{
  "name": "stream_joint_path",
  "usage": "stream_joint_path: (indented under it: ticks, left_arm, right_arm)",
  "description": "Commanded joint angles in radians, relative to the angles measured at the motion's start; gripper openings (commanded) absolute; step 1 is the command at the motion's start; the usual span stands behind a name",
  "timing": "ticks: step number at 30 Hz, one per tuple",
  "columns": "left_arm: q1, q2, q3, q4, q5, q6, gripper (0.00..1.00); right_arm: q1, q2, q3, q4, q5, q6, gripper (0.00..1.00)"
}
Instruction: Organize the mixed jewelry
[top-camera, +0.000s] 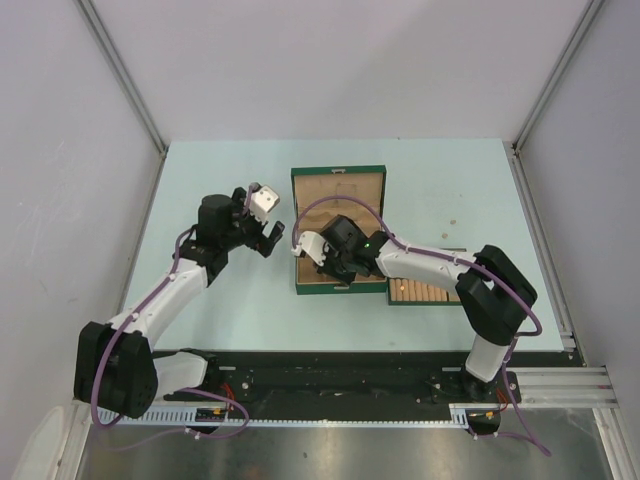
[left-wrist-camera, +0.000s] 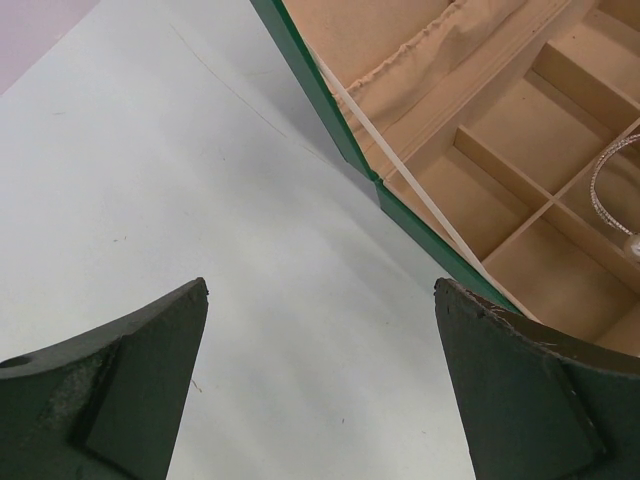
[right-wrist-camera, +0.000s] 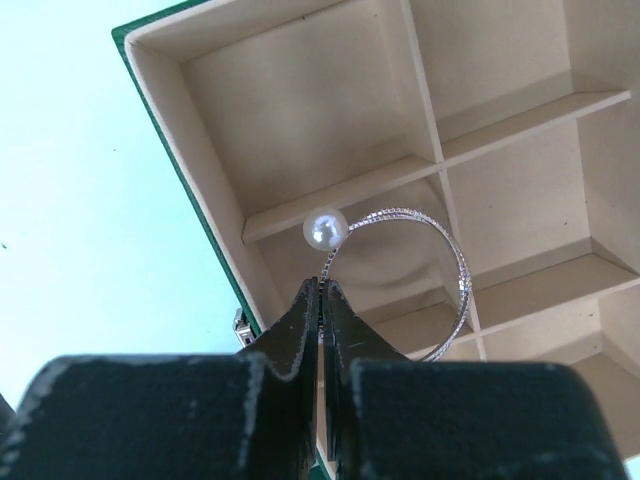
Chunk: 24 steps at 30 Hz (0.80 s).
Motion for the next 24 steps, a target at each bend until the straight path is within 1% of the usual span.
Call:
stream_joint_path:
  ticks: [1,8,19,24]
  left_arm:
    - [0.01,-0.031,0.007,0.01,0.026,-0.032,1.0]
    - [0.011,-0.031,0.007,0.007,0.029,-0.032,1.0]
    - [0.014,-0.028,0.004,0.01,0.037,-0.033,1.0]
    - [0.016,-0.031,-0.001,0.008,0.04,-0.032,1.0]
  right_arm:
    - [0.009,0.005,0.039,0.013,-0.017,0.005,0.0]
    - [0.01,0.023,0.039,0.002,-0.034,0.009,0.0]
    - [-0.007,0.046,0.039,-0.004,-0.011,-0.001,0.0]
    - [-0.016,0.039,0.039,-0.029,-0.031,0.004,0.0]
